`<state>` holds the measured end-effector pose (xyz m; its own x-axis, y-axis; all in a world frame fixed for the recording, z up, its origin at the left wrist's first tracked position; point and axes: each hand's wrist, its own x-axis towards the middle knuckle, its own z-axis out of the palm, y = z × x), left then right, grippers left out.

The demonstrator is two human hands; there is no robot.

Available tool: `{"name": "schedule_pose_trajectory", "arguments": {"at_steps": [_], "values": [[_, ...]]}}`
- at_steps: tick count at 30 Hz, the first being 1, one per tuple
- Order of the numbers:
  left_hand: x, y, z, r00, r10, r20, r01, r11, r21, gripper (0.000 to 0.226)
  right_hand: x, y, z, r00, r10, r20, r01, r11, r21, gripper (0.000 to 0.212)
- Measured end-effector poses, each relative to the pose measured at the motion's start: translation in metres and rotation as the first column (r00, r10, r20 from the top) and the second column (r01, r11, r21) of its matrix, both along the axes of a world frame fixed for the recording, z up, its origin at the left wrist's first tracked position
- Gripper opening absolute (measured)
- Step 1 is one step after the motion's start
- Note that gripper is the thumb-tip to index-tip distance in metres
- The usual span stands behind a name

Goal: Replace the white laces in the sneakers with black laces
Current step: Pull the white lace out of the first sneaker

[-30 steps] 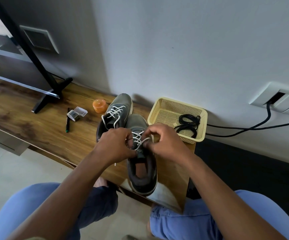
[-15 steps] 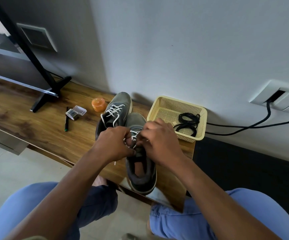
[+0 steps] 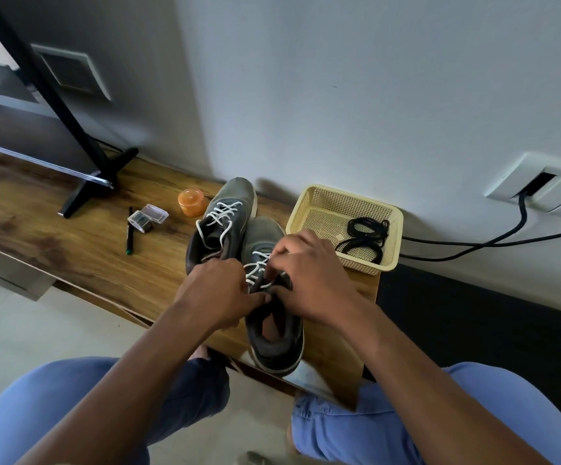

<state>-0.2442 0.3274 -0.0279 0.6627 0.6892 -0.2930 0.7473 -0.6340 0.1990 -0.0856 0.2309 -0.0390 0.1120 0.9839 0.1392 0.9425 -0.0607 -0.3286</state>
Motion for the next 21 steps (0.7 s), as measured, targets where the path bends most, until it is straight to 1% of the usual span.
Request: {"name": "schedule_pose_trajectory", "arguments": {"at_steps": [2,4,6,8,10,12,13,14,17,18,20,21], "values": [[0.0,-0.001,0.0,1.0,-0.017,0.001,0.017,1.0,0.013,0.058,-0.004,-0.002,-0.007,0.998,0.029,0.052,-0.029,1.0,0.001,0.018],[-0.001,-0.001,0.001,0.999,-0.038,0.002,0.038,0.999,0.026,0.056,-0.006,-0.002,-0.01,0.998,0.028,0.051,-0.029,0.999,0.034,0.014],[-0.001,-0.001,0.003,0.999,-0.053,0.006,0.053,0.998,0.017,0.053,-0.006,-0.001,-0.007,0.998,-0.048,-0.048,0.053,0.993,0.103,0.008],[-0.001,-0.001,0.004,0.998,-0.061,0.009,0.061,0.998,0.011,0.053,-0.001,0.001,-0.004,0.961,-0.18,-0.211,0.214,0.965,0.154,0.007],[0.0,-0.001,0.003,0.998,-0.061,0.024,0.061,0.998,0.017,0.053,0.009,0.002,-0.004,0.891,-0.306,-0.335,0.362,0.924,0.12,0.011],[0.001,-0.002,0.002,0.998,-0.055,0.038,0.054,0.998,0.022,0.054,0.015,0.002,-0.006,0.855,-0.349,-0.383,0.404,0.912,0.07,0.009],[0.001,-0.001,0.002,0.998,-0.053,0.036,0.052,0.998,0.033,0.054,0.014,0.001,-0.007,0.866,-0.336,-0.369,0.384,0.921,0.063,0.006],[0.002,-0.001,0.002,0.998,-0.051,0.031,0.049,0.998,0.038,0.054,0.012,0.0,-0.006,0.895,-0.303,-0.326,0.341,0.938,0.067,0.009],[0.002,0.0,0.003,0.999,-0.031,0.03,0.031,0.999,0.011,0.051,0.004,-0.001,-0.001,0.984,-0.123,-0.125,0.132,0.989,0.061,0.034],[0.002,0.0,0.003,0.999,-0.027,0.032,0.027,1.0,0.003,0.049,0.0,-0.001,0.0,0.996,-0.077,-0.048,0.08,0.996,0.047,0.035],[0.002,-0.001,0.002,0.999,-0.035,0.021,0.035,0.999,0.008,0.047,-0.008,-0.001,-0.002,0.996,-0.037,0.083,0.034,0.999,0.038,0.027],[0.002,-0.001,0.002,0.999,-0.041,0.012,0.041,0.999,0.014,0.047,-0.011,-0.001,-0.004,0.992,-0.035,0.12,0.029,0.998,0.051,0.022]]}}
